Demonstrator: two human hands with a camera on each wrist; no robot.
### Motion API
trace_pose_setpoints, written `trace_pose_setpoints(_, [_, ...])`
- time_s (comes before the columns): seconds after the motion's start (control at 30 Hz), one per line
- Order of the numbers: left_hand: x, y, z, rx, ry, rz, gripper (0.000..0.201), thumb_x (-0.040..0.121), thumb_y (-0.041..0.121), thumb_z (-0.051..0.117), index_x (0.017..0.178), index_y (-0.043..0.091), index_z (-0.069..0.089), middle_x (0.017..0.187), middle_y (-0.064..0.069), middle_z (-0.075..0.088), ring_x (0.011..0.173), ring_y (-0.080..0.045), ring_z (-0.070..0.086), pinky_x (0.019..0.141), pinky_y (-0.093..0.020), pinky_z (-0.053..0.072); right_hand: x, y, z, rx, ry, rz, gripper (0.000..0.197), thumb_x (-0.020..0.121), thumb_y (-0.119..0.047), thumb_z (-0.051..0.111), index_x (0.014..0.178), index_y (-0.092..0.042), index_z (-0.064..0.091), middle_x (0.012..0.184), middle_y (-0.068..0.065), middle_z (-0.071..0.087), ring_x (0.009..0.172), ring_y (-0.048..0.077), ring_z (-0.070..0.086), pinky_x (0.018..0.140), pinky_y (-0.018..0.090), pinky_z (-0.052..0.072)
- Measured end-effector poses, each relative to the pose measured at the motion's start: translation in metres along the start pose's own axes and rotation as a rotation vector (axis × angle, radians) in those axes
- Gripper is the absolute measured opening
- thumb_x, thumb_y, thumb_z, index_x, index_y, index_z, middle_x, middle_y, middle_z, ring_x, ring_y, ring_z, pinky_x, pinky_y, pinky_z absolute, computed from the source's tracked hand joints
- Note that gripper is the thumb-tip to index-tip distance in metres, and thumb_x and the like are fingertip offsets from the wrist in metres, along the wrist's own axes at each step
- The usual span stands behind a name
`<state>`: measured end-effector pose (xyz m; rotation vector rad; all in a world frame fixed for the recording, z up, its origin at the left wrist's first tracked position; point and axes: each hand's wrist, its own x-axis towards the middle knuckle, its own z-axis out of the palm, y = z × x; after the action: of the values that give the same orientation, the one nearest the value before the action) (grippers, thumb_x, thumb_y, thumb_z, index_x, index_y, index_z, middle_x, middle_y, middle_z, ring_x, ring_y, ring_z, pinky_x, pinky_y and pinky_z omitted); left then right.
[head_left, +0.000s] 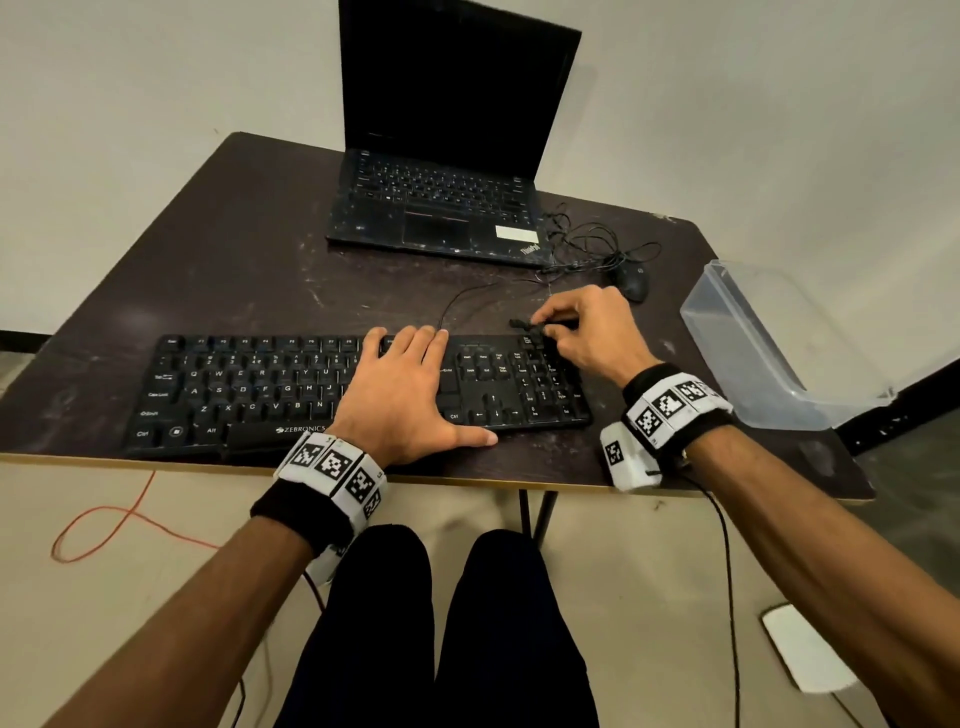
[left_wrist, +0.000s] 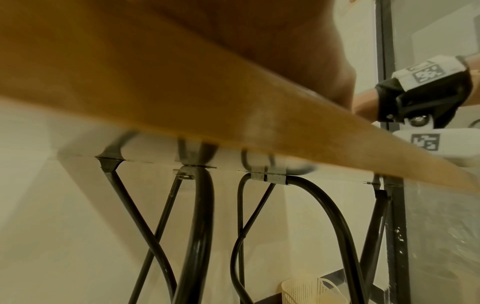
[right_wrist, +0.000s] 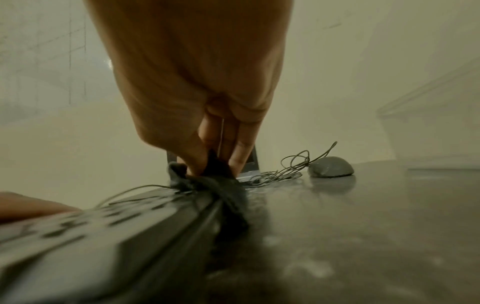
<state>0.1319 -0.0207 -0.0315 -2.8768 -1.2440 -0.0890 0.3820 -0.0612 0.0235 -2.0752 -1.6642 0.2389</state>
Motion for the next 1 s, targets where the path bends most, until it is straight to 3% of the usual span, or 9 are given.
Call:
trace_pose_setpoints(0.1, [0.001, -0.001, 0.001, -0.009, 0.021, -0.004, 0.144, 0.059, 0.11, 0.019, 0.163, 0.009, 0.024, 0.167, -0.005, 0.031, 0.153, -0.023, 0.026, 0.127, -0.053, 0.012, -0.007, -0.016, 0.012, -0.031, -0.051, -0.157, 0.041, 0.089, 0.002, 0.071, 0.119, -0.024, 0.083, 0.114, -0.005, 0.082, 0.109, 0.007, 0.075, 0.108, 0.021, 0.052])
trace_pose_setpoints(0.23, [0.0, 0.0, 0.003, -0.017, 0.024, -0.003, 0.145, 0.058, 0.11, 0.019, 0.162, 0.009, 0.026, 0.166, -0.005, 0.033, 0.153, -0.023, 0.028, 0.126, -0.054, 0.013, 0.001, -0.015, 0.006, -0.079, -0.028, -0.097, 0.031, 0.091, -0.004, 0.073, 0.111, -0.025, 0.086, 0.11, -0.003, 0.083, 0.11, 0.014, 0.076, 0.11, 0.03, 0.054])
trace_pose_setpoints(0.37, [0.001, -0.002, 0.001, -0.022, 0.031, -0.005, 0.144, 0.059, 0.109, 0.022, 0.162, 0.009, 0.026, 0.166, -0.005, 0.033, 0.153, -0.023, 0.028, 0.126, -0.053, 0.012, -0.01, -0.03, 0.015, -0.113, -0.105, -0.238, 0.03, 0.093, -0.004, 0.071, 0.105, -0.027, 0.086, 0.102, -0.005, 0.084, 0.097, 0.012, 0.076, 0.102, 0.022, 0.052])
trace_pose_setpoints(0.5, [0.0, 0.0, 0.002, -0.021, 0.018, -0.006, 0.145, 0.058, 0.11, 0.019, 0.162, 0.01, 0.024, 0.167, -0.005, 0.031, 0.154, -0.022, 0.026, 0.126, -0.053, 0.012, -0.002, -0.027, 0.01, -0.08, -0.056, -0.146, 0.028, 0.093, -0.006, 0.073, 0.109, -0.026, 0.086, 0.109, -0.004, 0.083, 0.108, 0.014, 0.076, 0.11, 0.03, 0.053])
trace_pose_setpoints(0.63, [0.0, -0.001, 0.002, -0.022, 0.023, -0.006, 0.145, 0.058, 0.11, 0.019, 0.162, 0.01, 0.025, 0.166, -0.005, 0.032, 0.153, -0.022, 0.027, 0.126, -0.053, 0.013, -0.012, -0.042, 0.024, -0.115, -0.109, -0.288, 0.031, 0.094, -0.007, 0.071, 0.113, -0.027, 0.085, 0.112, -0.006, 0.083, 0.109, 0.016, 0.076, 0.108, 0.032, 0.054])
trace_pose_setpoints(0.73, [0.0, 0.0, 0.002, -0.029, 0.028, -0.01, 0.144, 0.058, 0.11, 0.022, 0.162, 0.01, 0.026, 0.166, -0.005, 0.032, 0.153, -0.022, 0.027, 0.126, -0.053, 0.012, -0.007, -0.035, 0.016, -0.123, -0.068, -0.197, 0.033, 0.095, -0.007, 0.071, 0.119, -0.026, 0.083, 0.118, -0.004, 0.081, 0.117, 0.018, 0.074, 0.112, 0.037, 0.053])
trace_pose_setpoints(0.87, [0.001, -0.002, 0.002, -0.032, 0.024, -0.014, 0.144, 0.057, 0.109, 0.021, 0.162, 0.011, 0.024, 0.167, -0.004, 0.031, 0.154, -0.022, 0.025, 0.127, -0.052, 0.012, -0.018, -0.038, 0.02, -0.209, -0.107, -0.275, 0.035, 0.094, -0.007, 0.072, 0.12, -0.027, 0.082, 0.116, -0.003, 0.082, 0.112, 0.021, 0.075, 0.108, 0.036, 0.055])
trace_pose_setpoints(1.0, [0.001, -0.001, 0.003, -0.036, 0.014, -0.02, 0.146, 0.056, 0.111, 0.02, 0.163, 0.012, 0.022, 0.168, -0.004, 0.029, 0.155, -0.022, 0.024, 0.127, -0.052, 0.011, -0.022, -0.017, 0.006, -0.173, 0.045, -0.101, 0.029, 0.093, -0.009, 0.076, 0.117, -0.023, 0.084, 0.116, -0.001, 0.082, 0.114, 0.02, 0.075, 0.111, 0.033, 0.053])
